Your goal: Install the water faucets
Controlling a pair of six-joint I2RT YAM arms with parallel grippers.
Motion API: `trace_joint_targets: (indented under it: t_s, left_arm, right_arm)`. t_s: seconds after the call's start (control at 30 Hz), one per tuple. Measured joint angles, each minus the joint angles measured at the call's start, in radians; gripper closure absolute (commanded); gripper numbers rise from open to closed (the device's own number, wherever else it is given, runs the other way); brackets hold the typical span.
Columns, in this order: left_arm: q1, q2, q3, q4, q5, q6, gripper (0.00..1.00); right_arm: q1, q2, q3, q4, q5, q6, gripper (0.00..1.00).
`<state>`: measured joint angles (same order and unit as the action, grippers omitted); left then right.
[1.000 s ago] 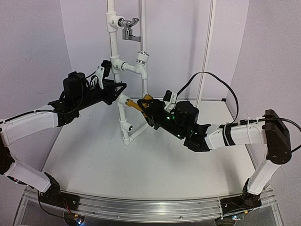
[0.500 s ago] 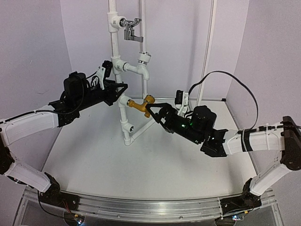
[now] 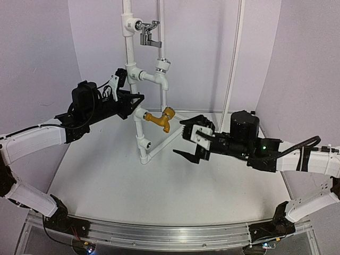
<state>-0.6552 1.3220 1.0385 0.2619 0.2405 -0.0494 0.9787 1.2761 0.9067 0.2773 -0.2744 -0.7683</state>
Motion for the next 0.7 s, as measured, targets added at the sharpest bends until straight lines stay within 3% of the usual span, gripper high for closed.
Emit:
trace_joint_targets:
  t_s: [0.13,0.27,0.53,0.7]
  left_arm:
    - [0.000,0.000,0.000,0.000,0.001,0.000,1.00]
    - [0.001,0.000,0.000,0.000,0.003,0.000,1.00]
    - [0.002,0.000,0.000,0.000,0.010,0.000,1.00]
    - [0.003,0.000,0.000,0.000,0.011,0.000,1.00]
  right_arm:
    - [0.002,0.053,0.048,-0.027,-0.004,-0.284,0.19]
    - [0.002,0.130,0.076,0.021,0.004,-0.467,0.26]
    - [0.003,0.268,0.101,0.180,0.052,-0.627,0.27]
    - [0.003,0.315,0.121,0.253,0.078,-0.667,0.34]
